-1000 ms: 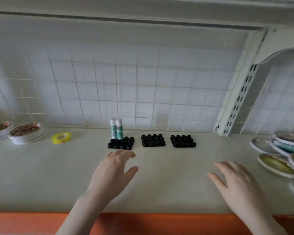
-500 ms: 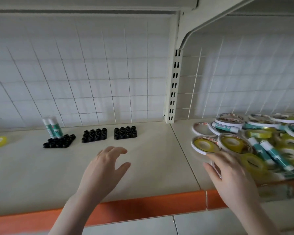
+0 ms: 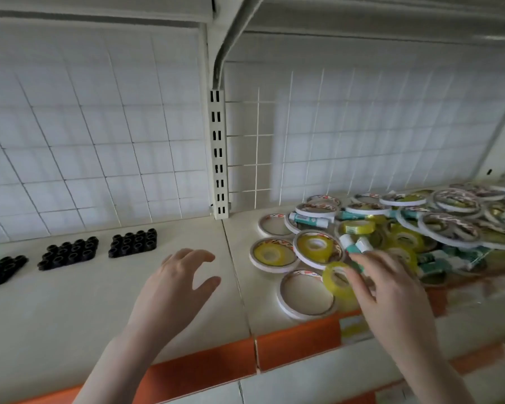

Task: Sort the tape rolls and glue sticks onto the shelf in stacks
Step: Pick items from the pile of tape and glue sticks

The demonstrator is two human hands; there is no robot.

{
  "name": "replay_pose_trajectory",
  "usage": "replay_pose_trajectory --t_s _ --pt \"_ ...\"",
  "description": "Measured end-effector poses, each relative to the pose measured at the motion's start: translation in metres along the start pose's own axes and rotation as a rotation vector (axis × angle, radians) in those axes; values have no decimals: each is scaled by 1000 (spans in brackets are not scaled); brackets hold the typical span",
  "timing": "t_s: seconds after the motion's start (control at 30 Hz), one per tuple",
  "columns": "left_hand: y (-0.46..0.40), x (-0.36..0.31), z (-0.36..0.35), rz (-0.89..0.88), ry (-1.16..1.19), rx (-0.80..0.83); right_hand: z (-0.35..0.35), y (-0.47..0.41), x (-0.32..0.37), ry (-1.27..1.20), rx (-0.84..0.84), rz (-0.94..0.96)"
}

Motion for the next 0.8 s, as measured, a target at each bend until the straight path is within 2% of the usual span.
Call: replay_pose_trajectory --t_s 0.13,0.37,0.63,0.8 --pt "-5 -47 -29 14 14 -32 10 -6 -52 18 -16 39" --pt "-14 -113 -71 107 24 -77 5 -38 -131 -74 134 81" --pt "-15 -126 -81 164 -37 -74 -31 -77 -129 -185 404 71" --pt "-19 -126 -81 186 -69 -79 -48 -93 -112 -163 553 59"
Point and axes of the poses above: each hand's wrist, its own y-axis away from the middle knuckle, its own z-axis out of the back of the hand, x = y × z, the point moved 4 cm from there along -y, towards the middle knuckle, and after that the axes turned 12 degrees about z, right-handed, at the moved point
